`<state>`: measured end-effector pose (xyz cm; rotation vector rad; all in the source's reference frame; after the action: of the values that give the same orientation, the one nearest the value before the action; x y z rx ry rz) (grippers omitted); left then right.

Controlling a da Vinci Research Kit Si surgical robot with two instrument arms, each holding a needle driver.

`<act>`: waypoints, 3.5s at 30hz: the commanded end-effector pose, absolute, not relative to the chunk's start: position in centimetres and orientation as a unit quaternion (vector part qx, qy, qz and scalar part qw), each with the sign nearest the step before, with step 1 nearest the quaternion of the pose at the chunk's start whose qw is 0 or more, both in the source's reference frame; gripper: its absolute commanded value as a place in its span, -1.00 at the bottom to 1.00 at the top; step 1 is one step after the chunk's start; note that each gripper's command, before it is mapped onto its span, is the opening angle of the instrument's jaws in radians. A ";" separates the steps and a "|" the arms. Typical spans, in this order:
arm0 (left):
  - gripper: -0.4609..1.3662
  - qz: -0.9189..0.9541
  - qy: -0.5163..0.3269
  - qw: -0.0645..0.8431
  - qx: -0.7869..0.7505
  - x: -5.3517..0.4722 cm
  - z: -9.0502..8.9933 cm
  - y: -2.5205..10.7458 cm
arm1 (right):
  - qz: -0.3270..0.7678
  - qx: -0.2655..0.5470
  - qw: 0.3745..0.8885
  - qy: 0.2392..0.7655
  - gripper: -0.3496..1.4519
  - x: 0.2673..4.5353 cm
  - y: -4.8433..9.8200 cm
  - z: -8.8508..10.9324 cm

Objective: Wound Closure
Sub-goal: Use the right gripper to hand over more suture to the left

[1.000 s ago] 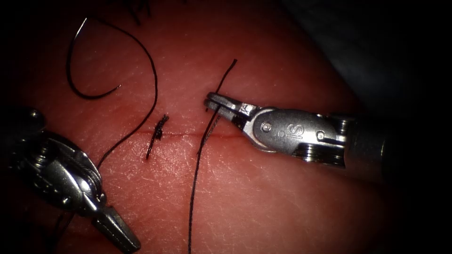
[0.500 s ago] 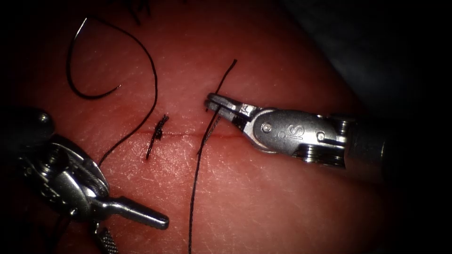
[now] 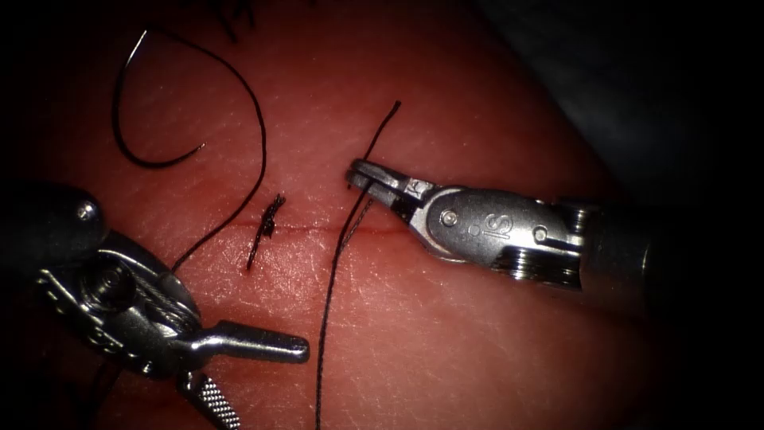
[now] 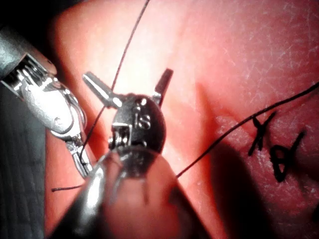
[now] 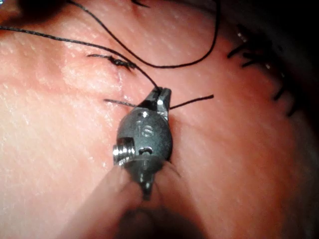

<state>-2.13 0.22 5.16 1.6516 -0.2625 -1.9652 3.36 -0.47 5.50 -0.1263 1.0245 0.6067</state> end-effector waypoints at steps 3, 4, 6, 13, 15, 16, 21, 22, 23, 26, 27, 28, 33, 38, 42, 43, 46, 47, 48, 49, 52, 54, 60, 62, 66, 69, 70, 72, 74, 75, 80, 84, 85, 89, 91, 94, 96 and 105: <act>0.61 -0.735 -0.108 0.275 0.610 -2.16 5.2 0.2 | 0.311 -0.047 0.828 0.464 -1.00 3.38 -0.4 5.6; 0.61 -0.735 -0.108 0.275 0.611 -2.17 5.2 0.2 | 0.314 -0.045 0.828 0.462 -1.00 3.38 -0.4 5.6; 0.60 -0.734 -0.105 0.275 0.612 -2.20 5.2 0.1 | 0.317 -0.043 0.832 0.453 -1.00 3.39 -0.4 5.6; 0.58 -0.729 -0.116 0.272 0.618 -2.27 5.2 0.1 | 0.317 -0.037 0.836 0.446 -1.00 3.40 -0.4 5.6; 0.58 -0.727 -0.123 0.272 0.618 -2.29 5.2 0.1 | 0.317 -0.037 0.837 0.445 -1.00 3.41 -0.4 5.6; 0.57 -0.727 -0.126 0.272 0.618 -2.30 5.2 0.1 | 0.317 -0.037 0.837 0.445 -1.00 3.42 -0.4 5.6; 0.56 -0.728 -0.129 0.272 0.616 -2.36 5.2 0.1 | 0.316 -0.037 0.838 0.444 -1.00 3.42 -0.4 5.7; 0.56 -0.728 -0.129 0.272 0.615 -2.37 5.2 0.1 | 0.315 -0.036 0.838 0.443 -1.00 3.42 -0.4 5.7; 0.56 -0.728 -0.129 0.272 0.616 -2.38 5.2 0.1 | 0.318 -0.035 0.837 0.443 -1.00 3.43 -0.4 5.7; 0.55 -0.726 -0.129 0.273 0.618 -2.41 5.2 0.0 | 0.318 -0.035 0.837 0.443 -1.00 3.43 -0.5 5.7; 0.55 -0.725 -0.129 0.274 0.619 -2.41 5.2 0.0 | 0.318 -0.035 0.837 0.443 -1.00 3.43 -0.4 5.7; 0.55 -0.725 -0.129 0.274 0.619 -2.42 5.2 0.0 | 0.318 -0.035 0.837 0.443 -1.00 3.43 -0.4 5.7; 0.54 -0.725 -0.130 0.274 0.618 -2.48 5.2 0.0 | 0.318 -0.035 0.838 0.443 -1.00 3.43 -0.4 5.7; 0.52 -0.726 -0.134 0.274 0.617 -2.54 5.2 0.0 | 0.318 -0.035 0.837 0.443 -1.00 3.44 -0.4 5.7; 0.46 -0.725 -0.136 0.275 0.617 -2.56 5.2 -0.1 | 0.318 -0.034 0.838 0.442 -1.00 3.45 -0.5 5.7; 0.43 -0.725 -0.137 0.275 0.616 -2.57 5.2 -0.1 | 0.318 -0.034 0.838 0.442 -1.00 3.44 -0.5 5.7; 0.34 -0.725 -0.137 0.276 0.617 -2.57 5.2 -0.1 | 0.318 -0.035 0.838 0.442 -1.00 3.44 -0.4 5.7; 0.34 -0.725 -0.137 0.276 0.616 -2.57 5.2 -0.1 | 0.318 -0.035 0.838 0.442 -1.00 3.44 -0.4 5.7; 0.33 -0.725 -0.138 0.275 0.617 -2.57 5.2 -0.1 | 0.318 -0.035 0.838 0.442 -1.00 3.44 -0.4 5.7; 0.31 -0.724 -0.138 0.274 0.618 -2.57 5.2 -0.1 | 0.318 -0.035 0.838 0.442 -1.00 3.44 -0.4 5.7; -0.52 -0.721 -0.143 0.269 0.623 -2.57 5.2 -0.1 | 0.318 -0.034 0.838 0.442 -1.00 3.44 -0.5 5.7; -0.88 -0.720 -0.144 0.268 0.624 -2.56 5.2 -0.1 | 0.318 -0.035 0.838 0.442 -1.00 3.44 -0.5 5.7; -0.88 -0.710 -0.145 0.270 0.635 -2.46 5.2 -0.1 | 0.317 -0.034 0.839 0.442 -1.00 3.44 -0.5 5.7; -0.88 -0.707 -0.143 0.271 0.637 -2.44 5.2 -0.1 | 0.317 -0.034 0.839 0.442 -1.00 3.43 -0.5 5.7; -0.88 -0.705 -0.140 0.272 0.640 -2.38 5.2 -0.1 | 0.317 -0.033 0.839 0.442 -1.00 3.43 -0.5 5.7; -0.88 -0.703 -0.136 0.270 0.644 -2.30 5.2 0.0 | 0.316 -0.033 0.839 0.443 -1.00 3.42 -0.5 5.7; -0.88 -0.702 -0.136 0.269 0.645 -2.27 5.1 0.0 | 0.316 -0.033 0.839 0.443 -1.00 3.41 -0.5 5.6; -0.88 -0.703 -0.135 0.268 0.644 -2.19 5.1 0.0 | 0.315 -0.032 0.838 0.443 -1.00 3.41 -0.5 5.6; -0.88 -0.706 -0.135 0.267 0.642 -2.10 5.1 0.0 | 0.315 -0.031 0.838 0.444 -1.00 3.40 -0.5 5.6; -0.88 -0.708 -0.136 0.266 0.640 -2.05 5.1 0.0 | 0.315 -0.032 0.839 0.443 -1.00 3.39 -0.5 5.6; -0.88 -0.714 -0.138 0.257 0.636 -1.82 5.1 0.2 | 0.313 -0.028 0.837 0.448 -1.00 3.38 -0.6 5.4; -0.88 -0.720 -0.143 0.243 0.634 -1.59 5.0 0.3 | 0.308 -0.023 0.835 0.455 -1.00 3.38 -0.7 5.3; -0.88 -0.722 -0.145 0.241 0.632 -1.54 5.0 0.3 | 0.307 -0.021 0.835 0.457 -1.00 3.39 -0.7 5.3; -0.88 -0.727 -0.149 0.235 0.628 -1.40 5.0 0.4 | 0.303 -0.014 0.834 0.462 -1.00 3.42 -0.8 5.1; -0.88 -0.728 -0.153 0.232 0.627 -1.35 5.0 0.5 | 0.300 -0.011 0.834 0.463 -1.00 3.45 -0.9 5.1; -0.88 -0.730 -0.154 0.232 0.624 -1.30 5.0 0.5 | 0.295 -0.003 0.835 0.465 -1.00 3.52 -1.0 5.0; -0.88 -0.731 -0.153 0.231 0.623 -1.28 5.0 0.6 | 0.293 0.000 0.835 0.466 -0.92 3.57 -1.0 4.9; -0.88 -0.734 -0.155 0.227 0.621 -1.19 5.1 0.6 | 0.290 0.006 0.831 0.475 -0.72 3.71 -1.2 4.7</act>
<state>-1.17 0.61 5.08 1.7119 -0.4314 -2.0242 3.71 -1.18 4.66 0.0137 1.0070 0.6140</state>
